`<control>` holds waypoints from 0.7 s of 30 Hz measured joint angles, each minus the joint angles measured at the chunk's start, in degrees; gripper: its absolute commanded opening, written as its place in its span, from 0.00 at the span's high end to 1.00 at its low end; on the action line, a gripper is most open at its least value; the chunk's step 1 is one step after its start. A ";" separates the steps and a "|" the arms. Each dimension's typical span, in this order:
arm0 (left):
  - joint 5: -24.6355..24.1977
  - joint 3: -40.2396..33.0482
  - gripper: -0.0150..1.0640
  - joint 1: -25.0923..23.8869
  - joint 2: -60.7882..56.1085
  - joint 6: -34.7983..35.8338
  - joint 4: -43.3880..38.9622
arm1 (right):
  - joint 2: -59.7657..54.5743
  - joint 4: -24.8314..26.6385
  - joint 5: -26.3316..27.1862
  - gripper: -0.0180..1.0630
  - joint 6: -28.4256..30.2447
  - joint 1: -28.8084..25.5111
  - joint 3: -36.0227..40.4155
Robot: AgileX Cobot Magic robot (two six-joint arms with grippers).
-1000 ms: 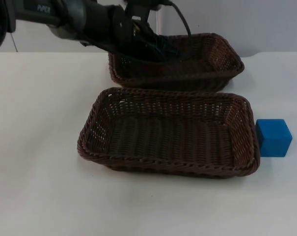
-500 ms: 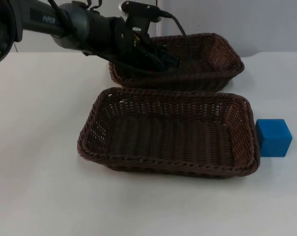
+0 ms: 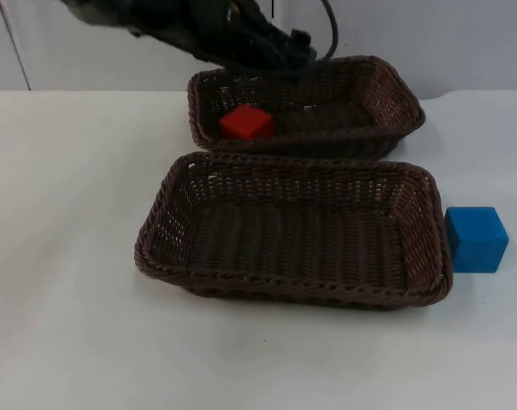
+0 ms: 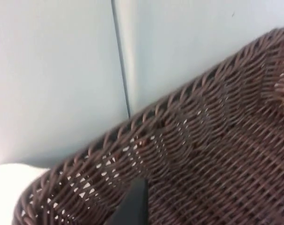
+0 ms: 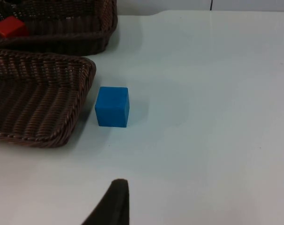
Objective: Pick up one cube with the left hand and place it into the upper basket. Pick up one cube with the right hand and place it into the lower basket.
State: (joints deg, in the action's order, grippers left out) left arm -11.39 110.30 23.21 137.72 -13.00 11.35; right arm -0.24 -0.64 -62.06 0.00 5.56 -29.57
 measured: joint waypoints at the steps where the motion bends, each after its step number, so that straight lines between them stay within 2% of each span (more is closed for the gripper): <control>1: -1.15 0.00 0.17 0.00 -0.85 0.00 -0.15 | 0.00 0.00 0.00 0.01 0.00 0.00 0.00; 7: -7.33 0.00 0.17 0.00 -4.71 0.00 -0.15 | 0.00 0.00 0.00 0.01 0.00 0.00 0.00; 21: -16.13 0.00 0.17 0.00 -10.56 -0.03 -0.15 | 0.00 0.00 0.00 0.01 0.00 0.00 0.00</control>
State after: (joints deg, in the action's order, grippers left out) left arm -27.52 110.30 23.21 127.16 -13.03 11.21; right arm -0.24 -0.64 -62.06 0.00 5.56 -29.57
